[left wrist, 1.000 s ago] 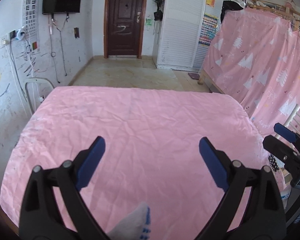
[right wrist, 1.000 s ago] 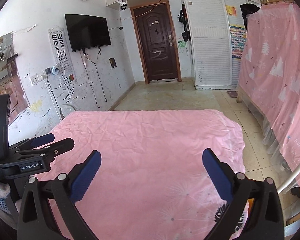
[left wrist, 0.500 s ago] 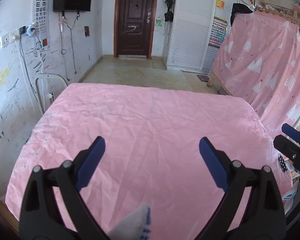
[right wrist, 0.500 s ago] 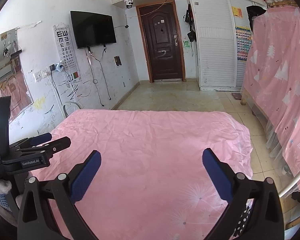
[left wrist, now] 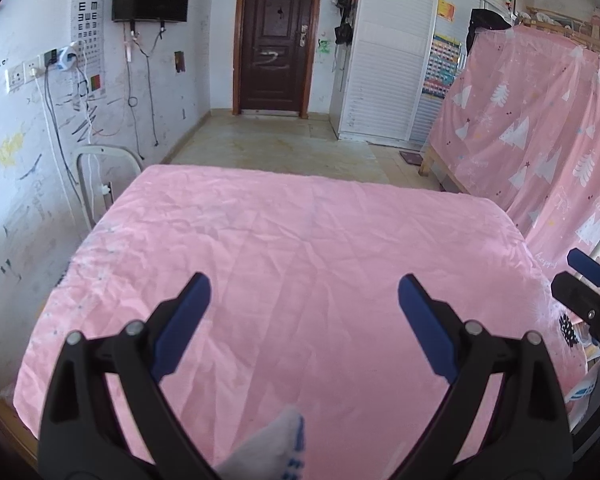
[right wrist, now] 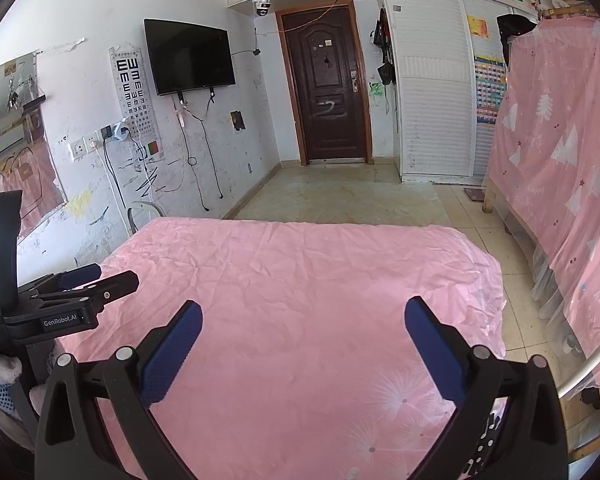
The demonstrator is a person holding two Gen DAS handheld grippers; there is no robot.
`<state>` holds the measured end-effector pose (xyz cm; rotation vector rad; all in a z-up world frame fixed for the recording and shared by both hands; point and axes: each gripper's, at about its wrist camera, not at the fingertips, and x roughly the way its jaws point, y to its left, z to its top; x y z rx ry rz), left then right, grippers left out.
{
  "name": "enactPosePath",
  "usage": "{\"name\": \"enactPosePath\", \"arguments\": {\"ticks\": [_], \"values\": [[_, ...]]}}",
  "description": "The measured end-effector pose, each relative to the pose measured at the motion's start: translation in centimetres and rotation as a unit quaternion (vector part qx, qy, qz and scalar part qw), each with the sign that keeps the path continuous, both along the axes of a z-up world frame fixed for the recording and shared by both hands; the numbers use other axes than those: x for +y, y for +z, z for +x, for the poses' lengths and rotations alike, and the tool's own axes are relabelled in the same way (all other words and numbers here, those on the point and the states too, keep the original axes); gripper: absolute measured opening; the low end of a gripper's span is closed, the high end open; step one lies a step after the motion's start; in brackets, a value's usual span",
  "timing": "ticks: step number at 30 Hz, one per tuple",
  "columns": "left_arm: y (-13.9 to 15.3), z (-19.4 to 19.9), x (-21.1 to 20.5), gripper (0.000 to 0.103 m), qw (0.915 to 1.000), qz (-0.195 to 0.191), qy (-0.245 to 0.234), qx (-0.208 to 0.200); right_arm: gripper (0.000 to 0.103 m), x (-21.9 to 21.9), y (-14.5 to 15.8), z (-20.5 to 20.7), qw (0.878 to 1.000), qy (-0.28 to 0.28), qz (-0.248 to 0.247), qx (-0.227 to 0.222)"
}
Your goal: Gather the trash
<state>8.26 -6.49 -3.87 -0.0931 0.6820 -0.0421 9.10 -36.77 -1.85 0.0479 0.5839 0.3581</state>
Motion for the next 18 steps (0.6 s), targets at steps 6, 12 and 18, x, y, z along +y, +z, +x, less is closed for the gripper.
{"name": "enactPosePath", "arguments": {"ticks": [6, 12, 18], "values": [[0.01, 0.0, 0.31, 0.091, 1.0, -0.002, 0.005, 0.0, 0.092, 0.01, -0.01, -0.01, 1.0, 0.0, 0.0, 0.0], [0.05, 0.04, 0.7, 0.091, 1.0, -0.001, 0.008, -0.001, 0.092, 0.07, -0.03, 0.01, 1.0, 0.001, -0.001, 0.0], [0.17, 0.05, 0.71, 0.091, 0.9999, 0.006, 0.014, -0.006, 0.092, 0.19, 0.0, 0.04, 1.0, 0.001, -0.001, 0.0]]}}
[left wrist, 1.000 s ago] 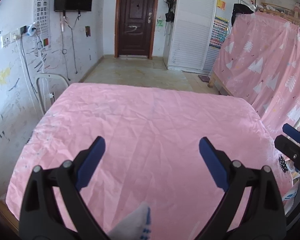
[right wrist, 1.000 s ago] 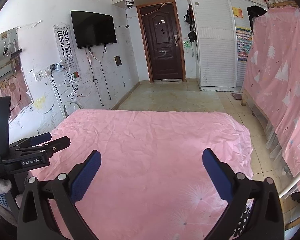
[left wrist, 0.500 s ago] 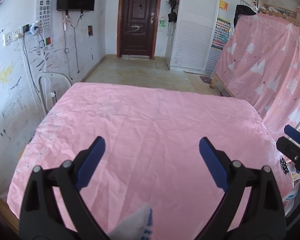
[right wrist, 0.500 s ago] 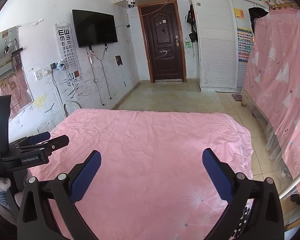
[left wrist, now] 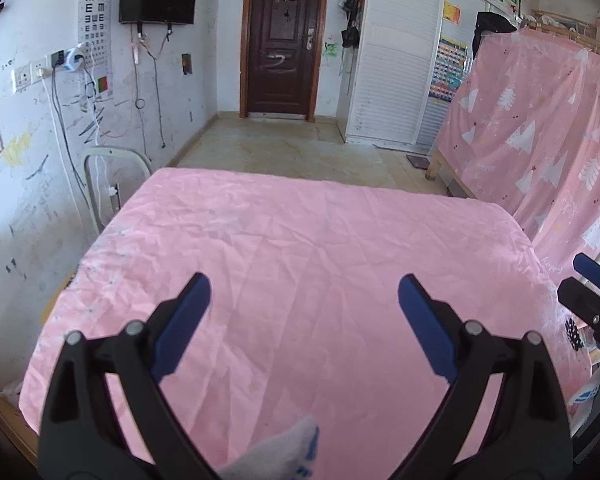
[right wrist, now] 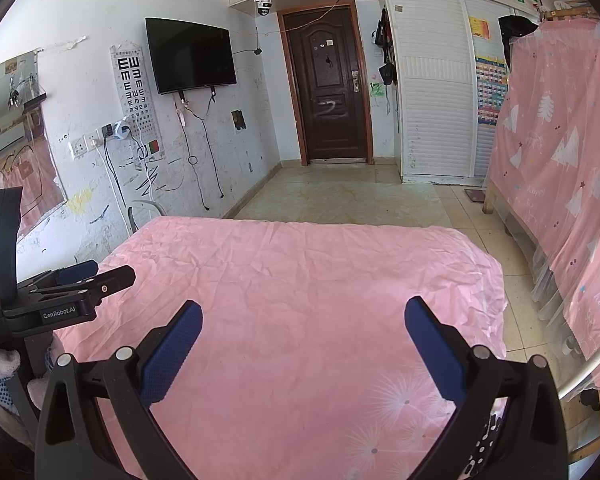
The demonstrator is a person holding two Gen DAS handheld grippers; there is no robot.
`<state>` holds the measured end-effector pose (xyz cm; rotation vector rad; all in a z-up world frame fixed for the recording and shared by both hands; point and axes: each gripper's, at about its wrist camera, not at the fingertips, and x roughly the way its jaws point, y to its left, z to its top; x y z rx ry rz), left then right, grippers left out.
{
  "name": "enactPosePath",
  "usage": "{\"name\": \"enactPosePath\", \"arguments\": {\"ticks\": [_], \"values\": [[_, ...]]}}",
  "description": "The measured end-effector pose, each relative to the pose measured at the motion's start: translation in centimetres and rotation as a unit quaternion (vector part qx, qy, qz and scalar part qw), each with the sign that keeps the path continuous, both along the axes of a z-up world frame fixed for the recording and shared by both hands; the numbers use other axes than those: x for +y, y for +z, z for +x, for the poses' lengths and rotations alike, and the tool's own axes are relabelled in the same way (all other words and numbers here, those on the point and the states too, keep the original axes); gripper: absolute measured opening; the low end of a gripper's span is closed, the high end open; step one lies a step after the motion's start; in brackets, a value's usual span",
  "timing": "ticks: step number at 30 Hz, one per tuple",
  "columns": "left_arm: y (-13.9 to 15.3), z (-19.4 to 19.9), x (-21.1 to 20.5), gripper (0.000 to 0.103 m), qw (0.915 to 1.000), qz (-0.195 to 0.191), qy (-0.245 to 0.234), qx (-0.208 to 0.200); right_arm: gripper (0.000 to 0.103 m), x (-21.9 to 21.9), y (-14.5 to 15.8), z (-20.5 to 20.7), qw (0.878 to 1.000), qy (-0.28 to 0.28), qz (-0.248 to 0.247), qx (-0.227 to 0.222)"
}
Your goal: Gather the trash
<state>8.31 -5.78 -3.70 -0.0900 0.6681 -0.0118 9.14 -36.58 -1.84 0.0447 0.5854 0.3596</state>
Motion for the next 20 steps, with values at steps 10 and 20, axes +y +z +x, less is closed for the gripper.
{"name": "enactPosePath", "arguments": {"ticks": [10, 20], "values": [[0.12, 0.02, 0.06, 0.091, 1.0, 0.003, -0.002, -0.001, 0.092, 0.03, -0.02, 0.02, 1.0, 0.0, 0.0, 0.0], [0.28, 0.06, 0.03, 0.091, 1.0, 0.002, 0.006, -0.004, 0.092, 0.11, 0.04, 0.07, 1.0, 0.0, 0.0, 0.001]]}}
